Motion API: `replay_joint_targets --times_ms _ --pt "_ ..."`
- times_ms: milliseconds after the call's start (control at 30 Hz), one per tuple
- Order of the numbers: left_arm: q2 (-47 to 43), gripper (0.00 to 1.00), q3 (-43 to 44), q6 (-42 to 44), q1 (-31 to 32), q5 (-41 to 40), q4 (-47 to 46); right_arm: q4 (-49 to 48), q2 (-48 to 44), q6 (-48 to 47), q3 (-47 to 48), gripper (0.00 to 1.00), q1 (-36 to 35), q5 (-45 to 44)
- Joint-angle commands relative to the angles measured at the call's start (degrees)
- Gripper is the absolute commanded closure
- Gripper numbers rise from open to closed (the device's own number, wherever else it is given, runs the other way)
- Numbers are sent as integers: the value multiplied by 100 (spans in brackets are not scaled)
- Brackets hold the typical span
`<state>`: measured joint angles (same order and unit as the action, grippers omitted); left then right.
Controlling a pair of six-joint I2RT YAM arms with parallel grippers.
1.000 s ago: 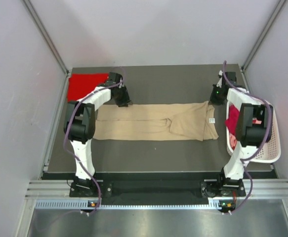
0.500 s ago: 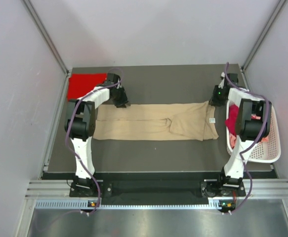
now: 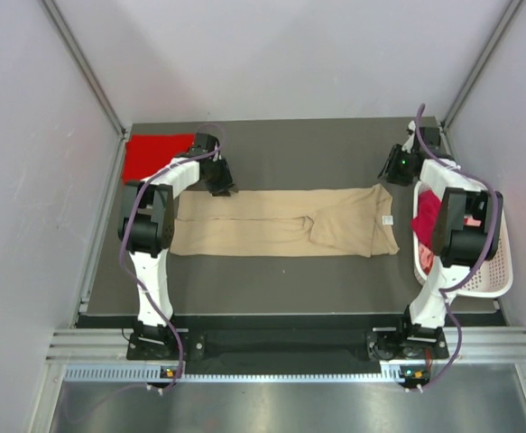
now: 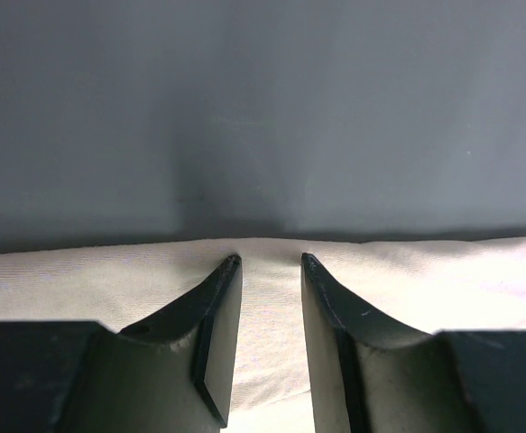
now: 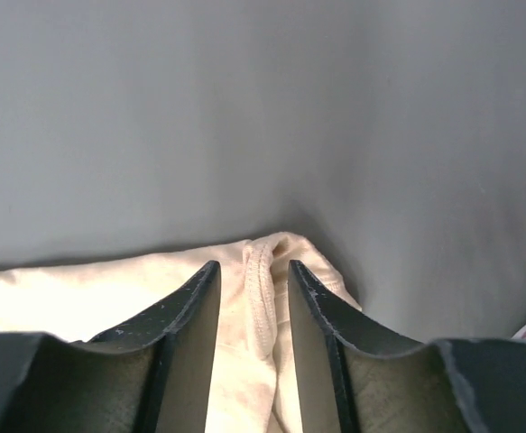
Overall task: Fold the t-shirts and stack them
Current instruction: Fold the tshirt
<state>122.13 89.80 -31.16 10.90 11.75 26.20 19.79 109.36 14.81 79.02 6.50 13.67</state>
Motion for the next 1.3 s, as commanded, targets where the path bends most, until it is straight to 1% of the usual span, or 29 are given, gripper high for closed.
replay_joint_targets --times_ms 0,200,433,500,533,567,600,667,733,867,933,967,1033,1067,1100,1167,1233,1267 --pt "268 61 -50 189 -88 -305 17 -151 32 -13 175 63 -52 83" --pt "268 61 -41 189 -123 -313 17 -178 260 -101 210 63 -123 74" --pt "268 61 -33 171 -158 -313 17 -230 446 -83 236 66 -158 57" --pt "294 61 -41 163 -167 -340 17 -239 481 -83 245 73 -158 39" --pt "294 61 -41 154 -175 -366 35 -239 472 -92 228 80 -167 -74" --pt "320 61 -41 145 -184 -375 52 -265 446 -75 167 93 -158 -153" --pt "338 61 -50 145 -193 -392 78 -274 411 -66 131 97 -158 -250" --pt "364 61 -68 110 -228 -480 131 -379 376 -48 35 100 -149 -453" --pt "391 61 -94 75 -255 -568 166 -581 340 -5 -53 100 -123 -453" --pt "417 61 -173 22 -351 -682 184 -941 349 101 -290 93 -53 -286" --pt "417 61 -217 13 -369 -674 149 -1082 332 154 -378 87 -44 -234" --pt "417 61 -226 13 -378 -674 140 -1187 323 163 -440 78 -44 -207" --pt "409 61 -217 13 -386 -656 123 -1241 323 163 -458 74 -44 -198" --pt "409 61 -209 13 -386 -639 131 -1276 323 154 -467 74 -44 -190" --pt "400 61 -200 4 -386 -621 131 -1276 323 137 -467 77 -44 -189" --pt "408 61 -173 4 -386 -630 140 -1241 314 93 -423 95 -35 -198" --pt "408 61 -164 13 -386 -674 166 -1197 279 66 -423 95 -35 -303" --pt "409 61 -164 22 -395 -683 167 -1197 261 49 -432 93 -35 -338"
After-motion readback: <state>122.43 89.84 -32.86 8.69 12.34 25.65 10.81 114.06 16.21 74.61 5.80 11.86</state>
